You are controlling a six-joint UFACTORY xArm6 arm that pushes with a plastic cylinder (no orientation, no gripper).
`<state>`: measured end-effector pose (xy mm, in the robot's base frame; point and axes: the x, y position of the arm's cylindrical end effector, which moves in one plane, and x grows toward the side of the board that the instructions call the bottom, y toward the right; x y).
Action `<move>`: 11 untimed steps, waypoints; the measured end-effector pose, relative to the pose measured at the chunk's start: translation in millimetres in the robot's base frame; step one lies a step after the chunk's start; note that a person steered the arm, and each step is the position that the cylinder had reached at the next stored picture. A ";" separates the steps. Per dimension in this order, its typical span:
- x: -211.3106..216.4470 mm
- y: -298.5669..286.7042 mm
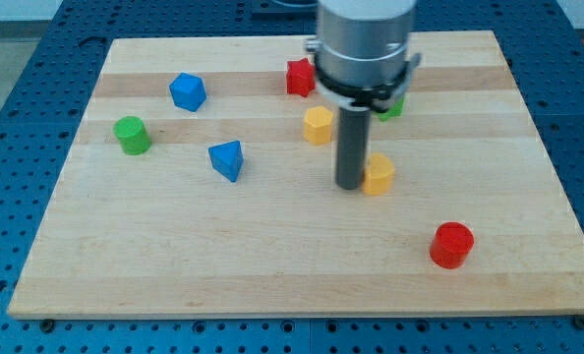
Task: Move the yellow heart closer to the red circle
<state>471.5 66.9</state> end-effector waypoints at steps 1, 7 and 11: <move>-0.6 24.8; 10.3 81.9; 14.5 123.8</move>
